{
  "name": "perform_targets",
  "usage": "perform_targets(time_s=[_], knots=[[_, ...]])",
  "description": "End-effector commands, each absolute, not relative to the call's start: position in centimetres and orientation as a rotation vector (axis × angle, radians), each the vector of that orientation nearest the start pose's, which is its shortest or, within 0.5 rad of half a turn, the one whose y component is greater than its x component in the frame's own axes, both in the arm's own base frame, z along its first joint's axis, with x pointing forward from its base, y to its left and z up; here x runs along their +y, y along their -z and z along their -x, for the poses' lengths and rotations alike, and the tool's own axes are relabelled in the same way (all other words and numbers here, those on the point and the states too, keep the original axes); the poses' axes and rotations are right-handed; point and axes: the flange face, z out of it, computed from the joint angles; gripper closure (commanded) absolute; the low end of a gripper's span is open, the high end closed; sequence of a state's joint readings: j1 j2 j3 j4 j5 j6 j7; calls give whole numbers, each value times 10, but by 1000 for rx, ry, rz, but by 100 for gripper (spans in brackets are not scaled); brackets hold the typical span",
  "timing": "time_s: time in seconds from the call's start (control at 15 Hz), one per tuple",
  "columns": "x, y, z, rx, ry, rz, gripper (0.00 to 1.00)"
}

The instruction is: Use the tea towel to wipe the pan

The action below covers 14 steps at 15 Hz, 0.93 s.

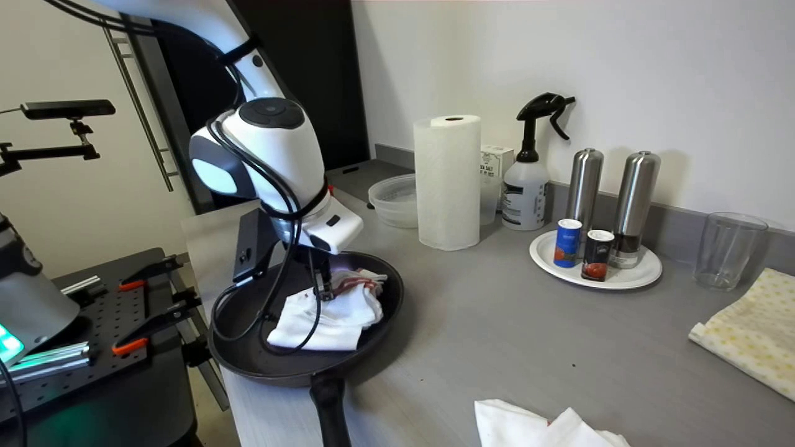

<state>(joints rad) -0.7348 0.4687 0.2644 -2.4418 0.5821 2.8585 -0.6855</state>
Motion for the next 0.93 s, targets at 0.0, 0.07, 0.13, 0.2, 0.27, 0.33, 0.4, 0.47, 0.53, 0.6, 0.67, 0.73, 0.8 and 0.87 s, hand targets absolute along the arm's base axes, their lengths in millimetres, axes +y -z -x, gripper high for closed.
perform_targets(time_s=[0.0,0.07,0.13,0.2,0.27,0.33,0.4,0.47,0.53,0.6,0.67,0.73,0.8,0.87], knots=[[-177,-115,-409,362,123,2839,97],[-167,-115,-411,329,119,2831,97],[-159,-115,-413,297,120,2826,97],[-152,-116,-415,264,120,2820,97],[-146,-116,-417,236,123,2818,97],[-142,-116,-419,204,129,2810,97],[-138,-117,-420,180,134,2805,97],[-134,-118,-422,153,138,2800,97],[-129,-119,-424,127,144,2798,97],[-125,-121,-426,104,148,2793,97],[-119,-123,-429,73,159,2786,97],[-112,-124,-433,42,165,2779,97],[-105,-125,-436,5,168,2773,97],[-96,-125,-440,-33,166,2765,97]])
